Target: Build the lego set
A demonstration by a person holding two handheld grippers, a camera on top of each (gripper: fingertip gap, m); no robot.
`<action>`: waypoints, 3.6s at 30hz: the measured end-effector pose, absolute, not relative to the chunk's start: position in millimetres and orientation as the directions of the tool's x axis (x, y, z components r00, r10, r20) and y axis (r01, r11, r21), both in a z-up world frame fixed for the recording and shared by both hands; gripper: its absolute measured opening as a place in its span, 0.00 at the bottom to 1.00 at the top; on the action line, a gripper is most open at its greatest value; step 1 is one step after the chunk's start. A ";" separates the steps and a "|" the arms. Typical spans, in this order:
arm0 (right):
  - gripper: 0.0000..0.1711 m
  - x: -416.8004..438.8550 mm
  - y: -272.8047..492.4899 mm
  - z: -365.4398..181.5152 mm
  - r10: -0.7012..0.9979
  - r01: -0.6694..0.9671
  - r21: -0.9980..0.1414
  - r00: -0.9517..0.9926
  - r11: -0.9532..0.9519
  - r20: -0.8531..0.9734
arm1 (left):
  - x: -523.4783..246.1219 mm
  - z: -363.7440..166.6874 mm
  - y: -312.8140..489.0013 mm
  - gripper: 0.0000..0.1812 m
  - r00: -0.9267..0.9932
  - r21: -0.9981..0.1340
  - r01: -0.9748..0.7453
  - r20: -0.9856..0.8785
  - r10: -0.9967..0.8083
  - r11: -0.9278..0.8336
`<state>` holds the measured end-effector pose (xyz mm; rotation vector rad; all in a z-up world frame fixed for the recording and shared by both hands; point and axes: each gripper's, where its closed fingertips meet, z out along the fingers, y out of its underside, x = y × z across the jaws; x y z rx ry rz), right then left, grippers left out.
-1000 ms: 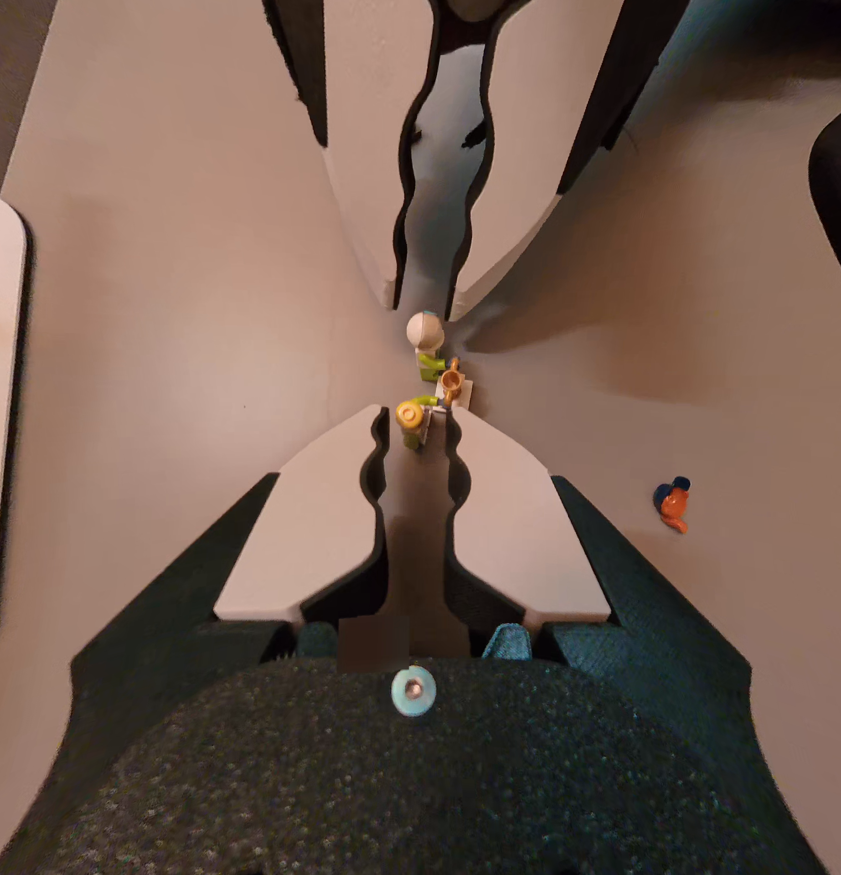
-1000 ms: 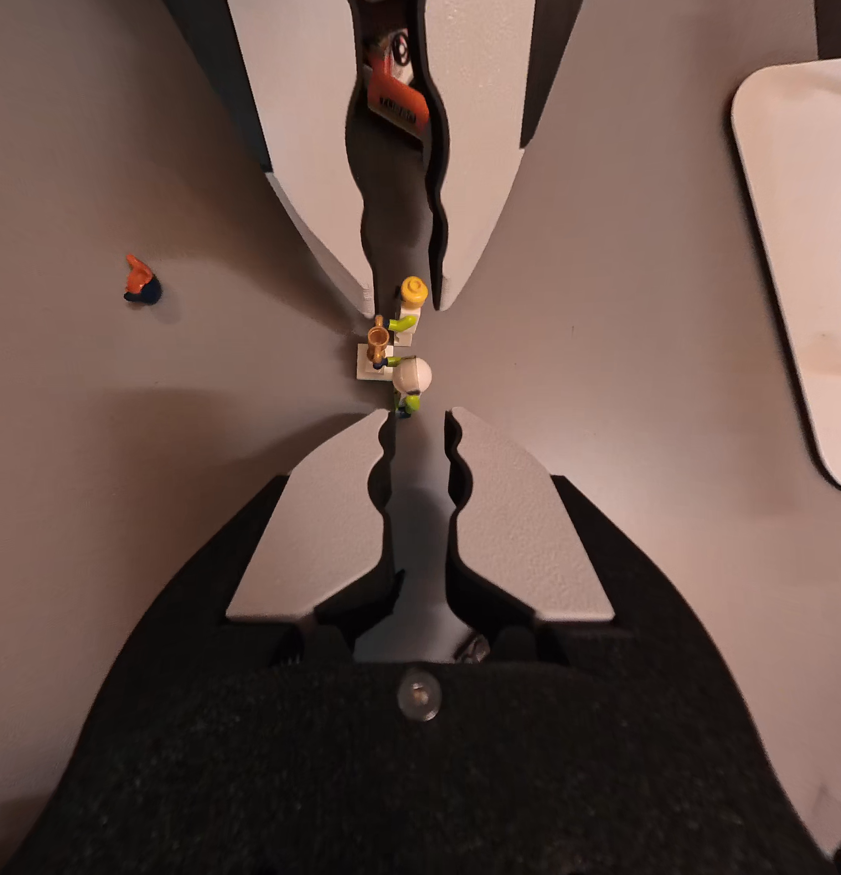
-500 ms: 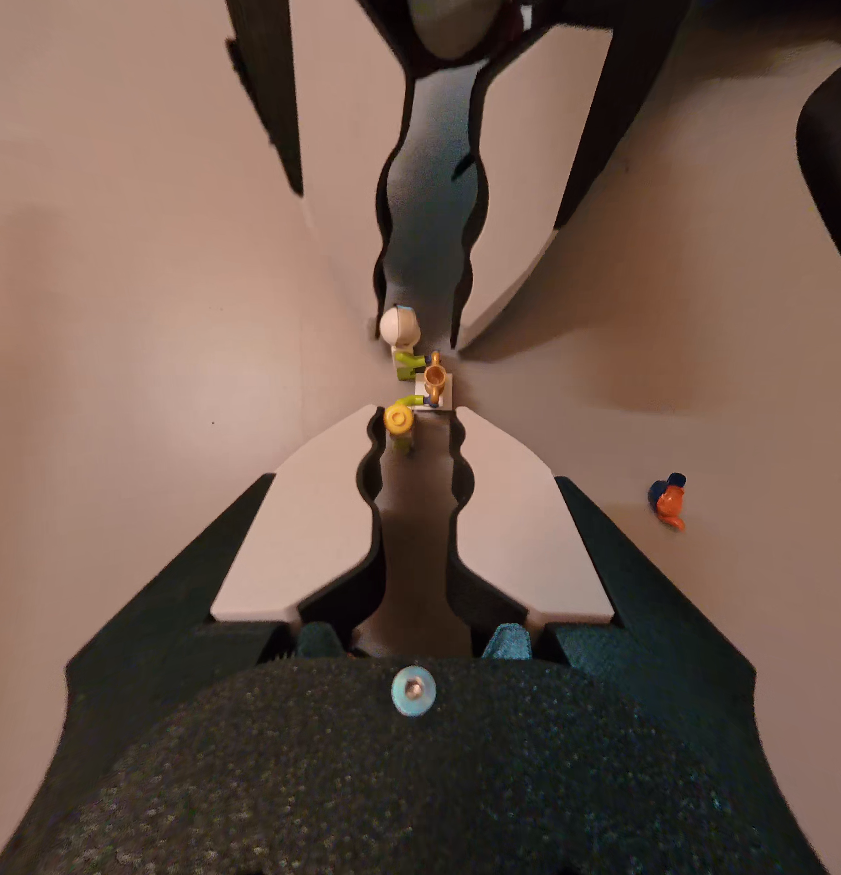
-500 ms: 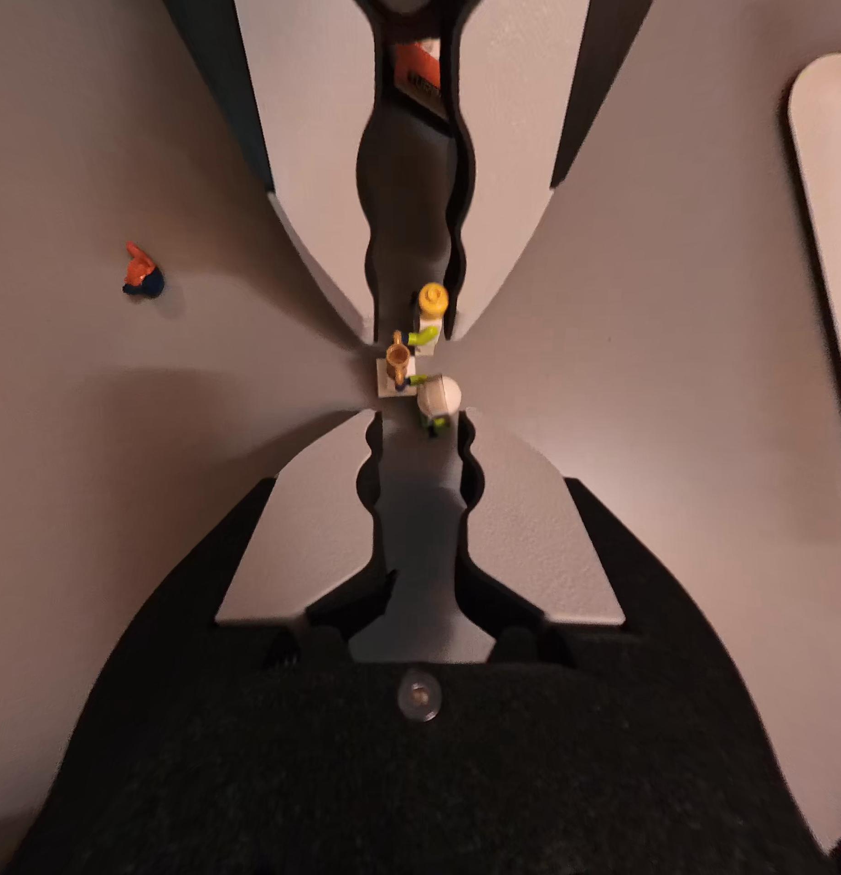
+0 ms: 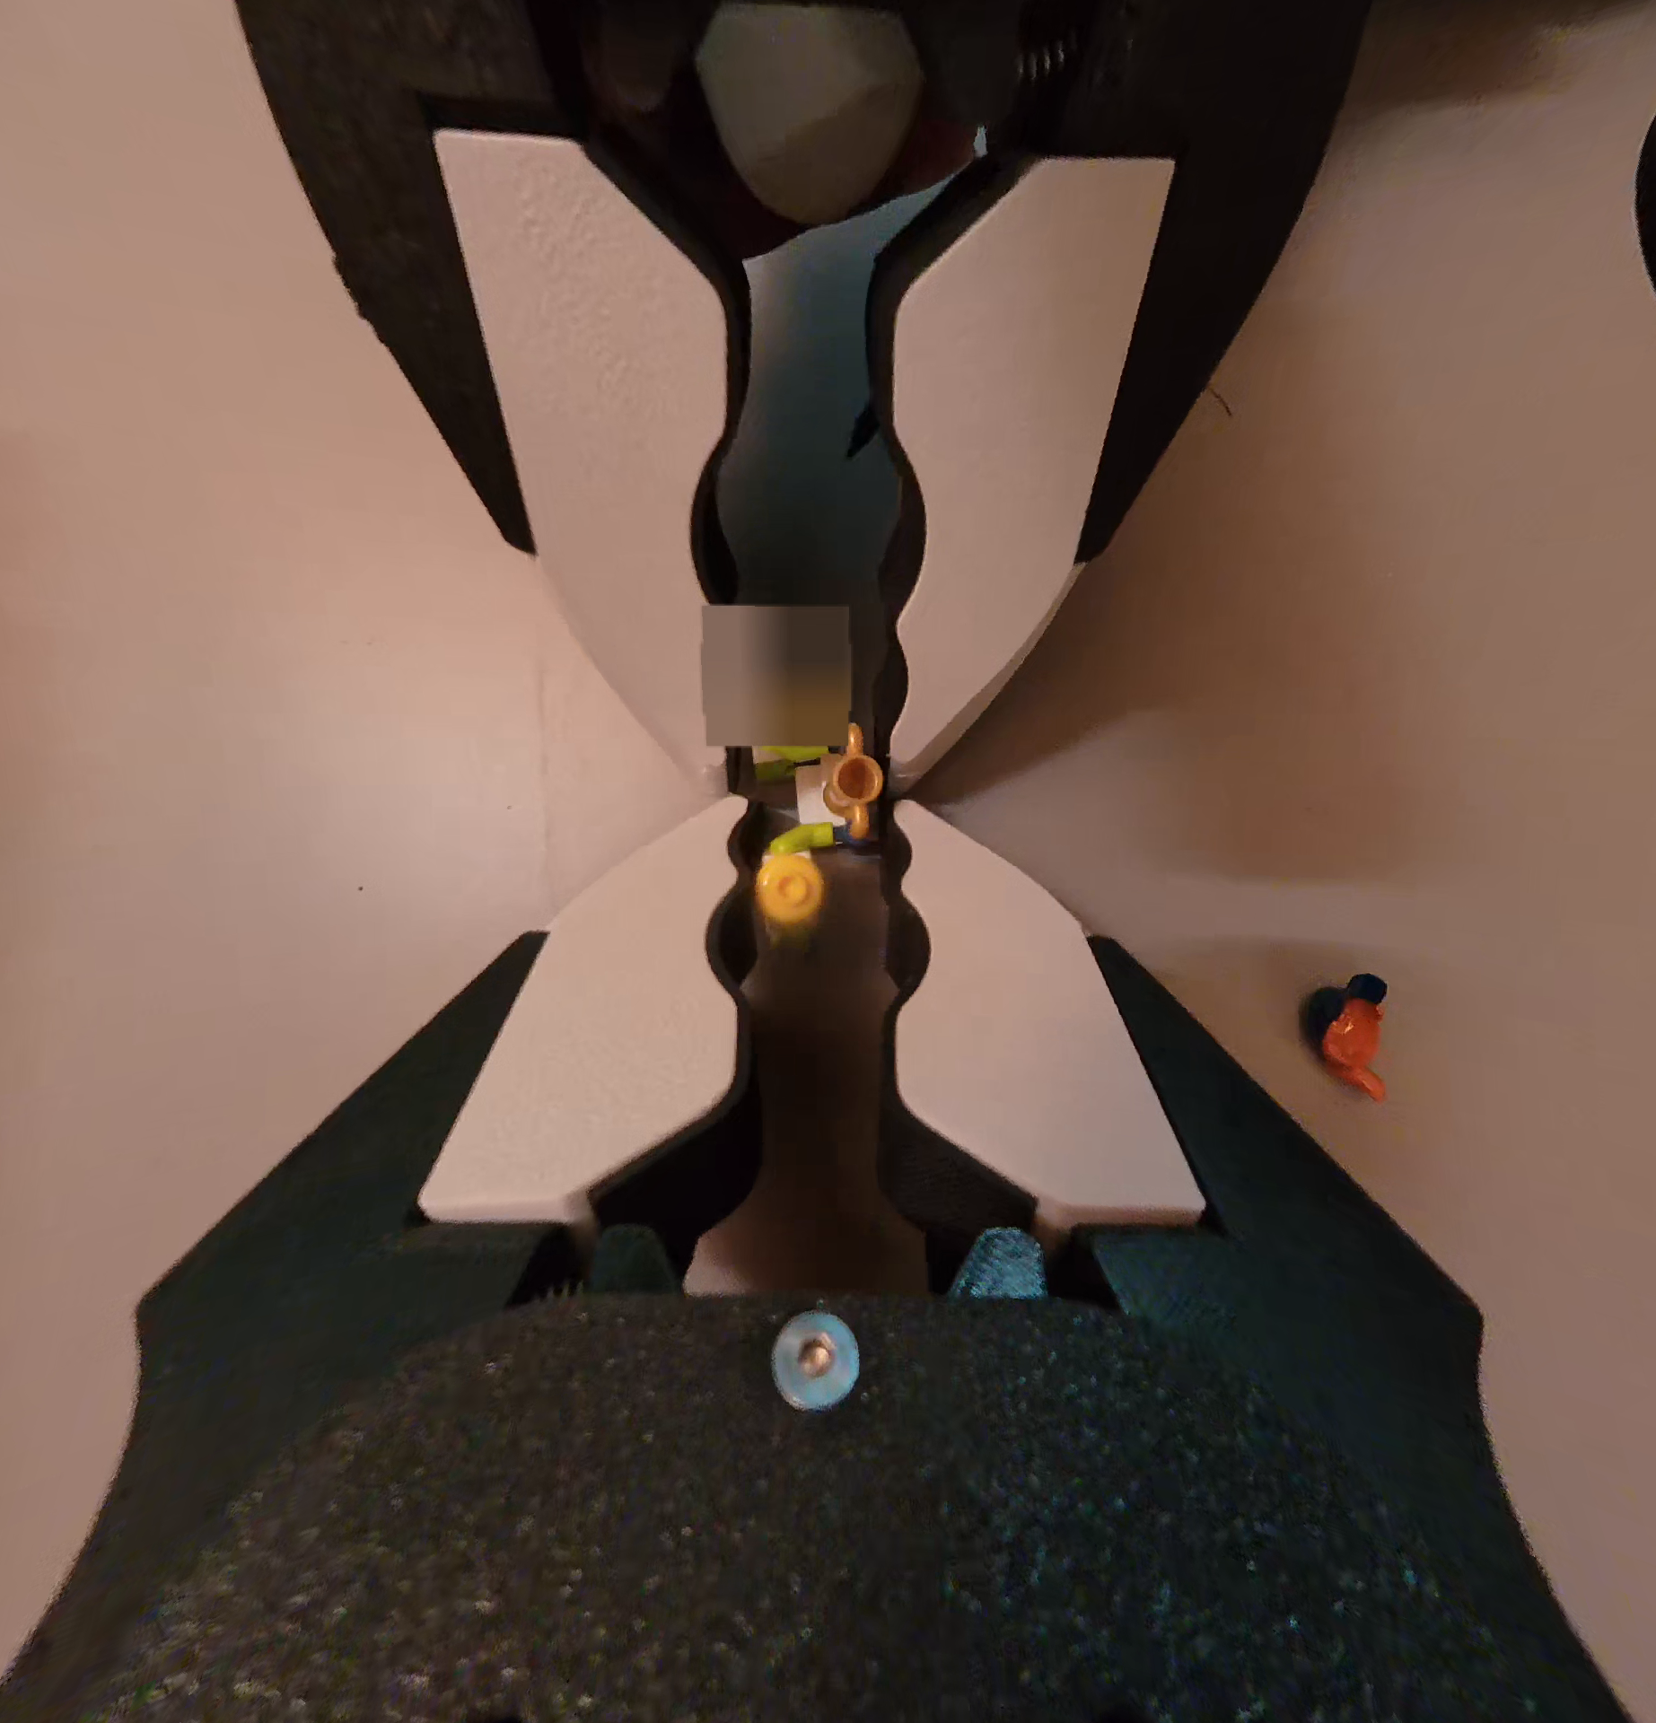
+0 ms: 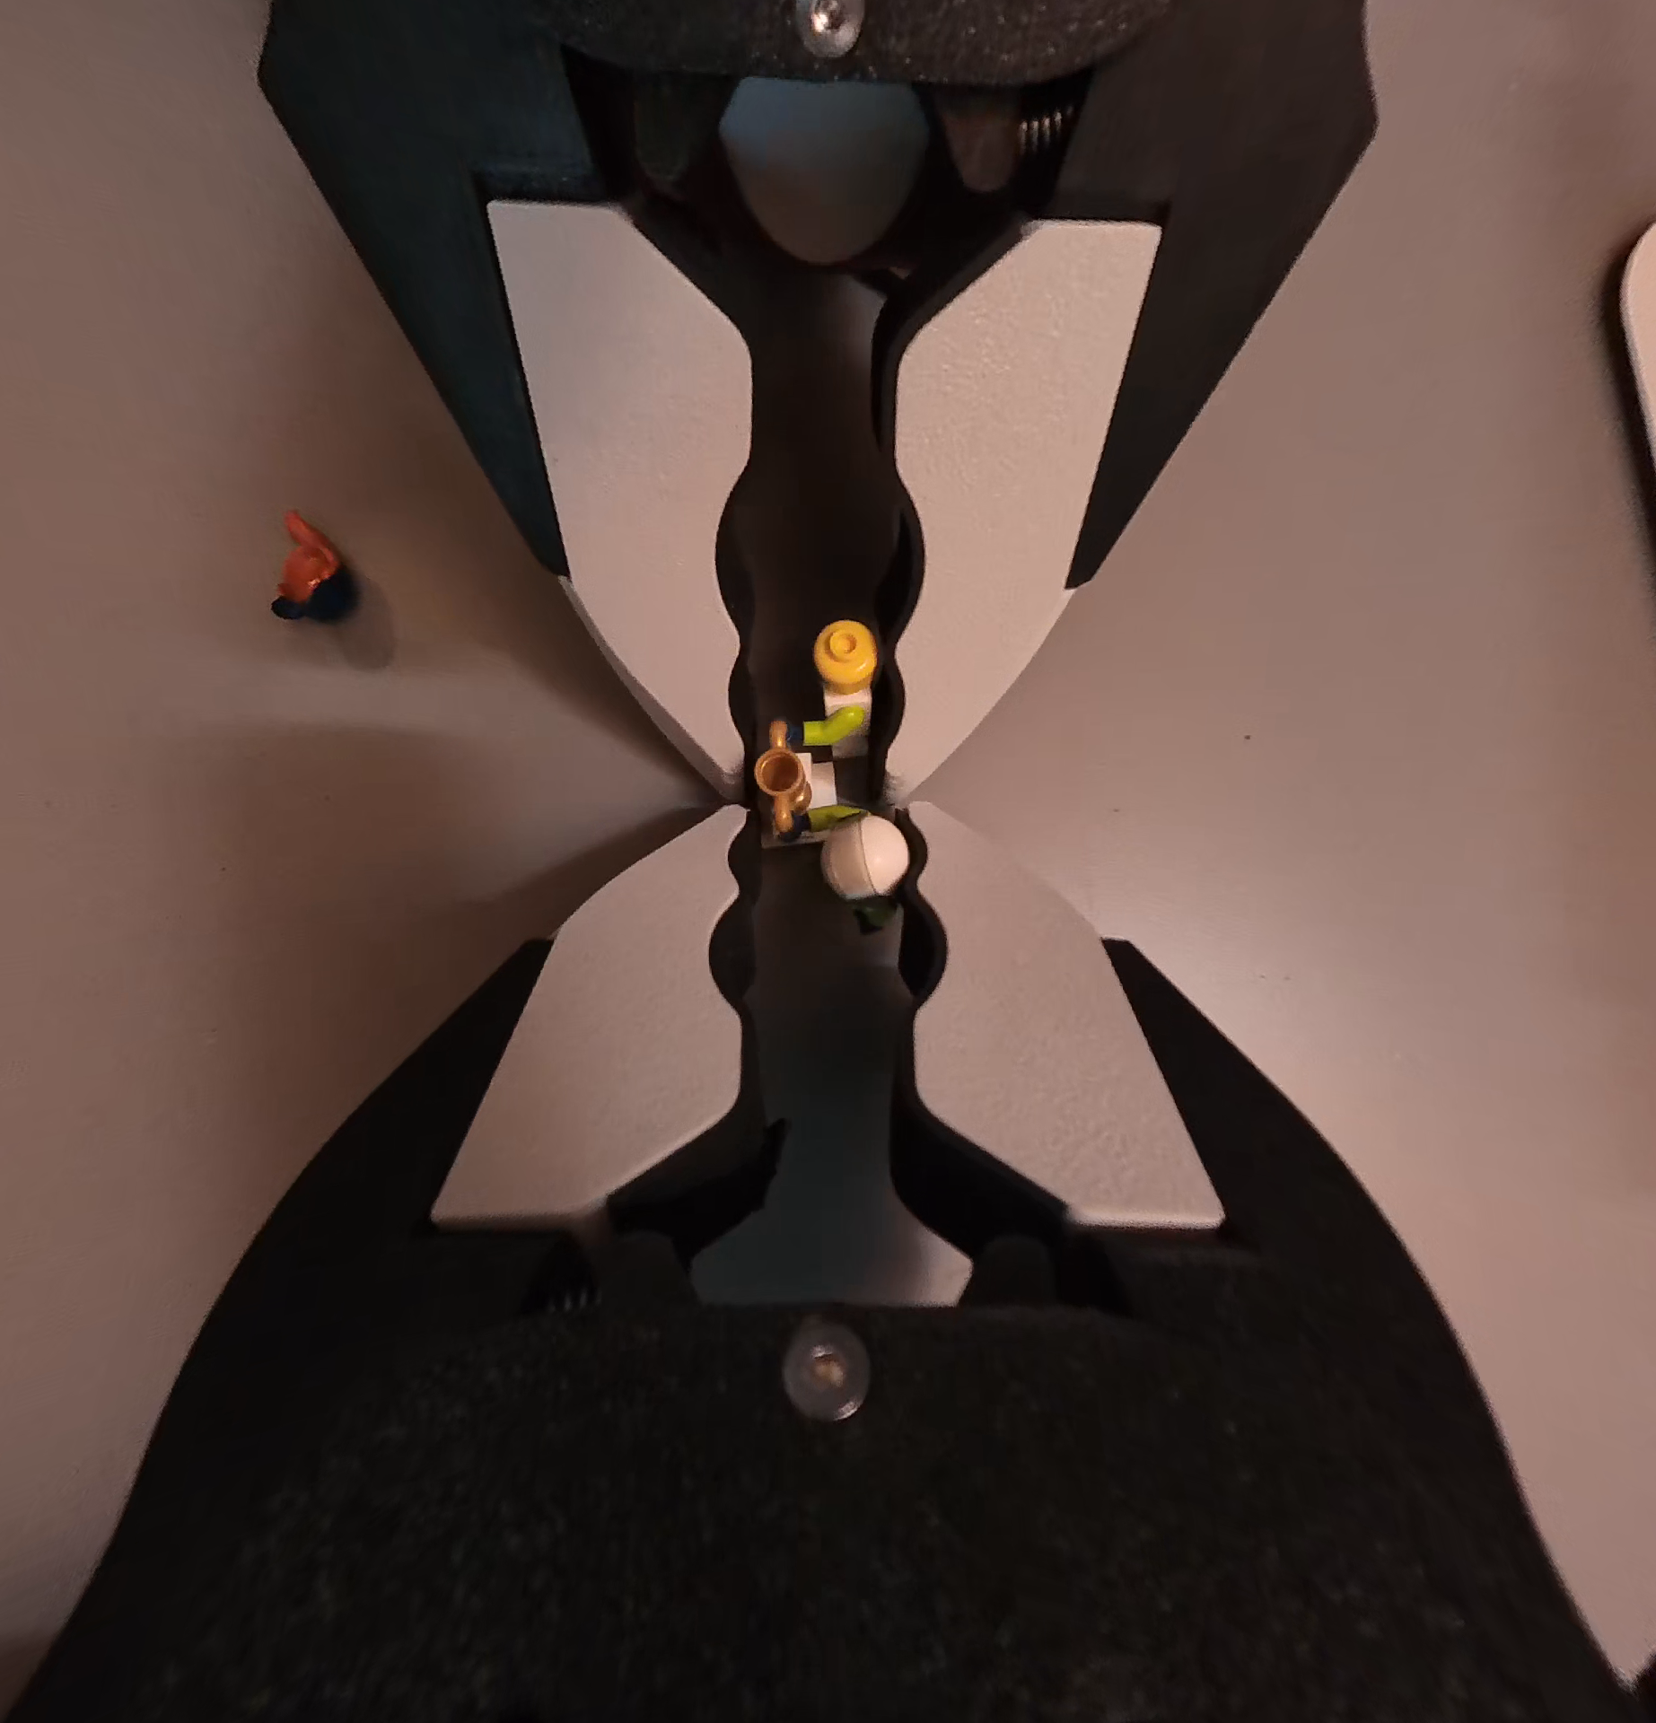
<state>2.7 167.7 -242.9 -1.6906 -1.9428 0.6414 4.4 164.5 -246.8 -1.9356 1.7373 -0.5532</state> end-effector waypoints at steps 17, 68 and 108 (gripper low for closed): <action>0.12 4.7 166.3 -237.7 0.992 0.738 -0.666 -0.128 0.109 0.020 | 4.0 -247.6 161.7 0.11 0.056 -0.577 -0.814 0.040 -0.998 -0.069; 0.14 6.7 161.3 -245.0 0.988 0.774 -0.618 -0.148 0.135 0.031 | 6.2 -240.1 159.4 0.11 0.083 -0.639 -0.761 0.075 -0.994 -0.112; 0.19 11.4 160.2 -244.6 0.981 0.773 -0.617 -0.192 0.145 -0.010 | 4.1 -239.4 156.5 0.15 0.017 -0.613 -0.787 0.081 -0.997 -0.063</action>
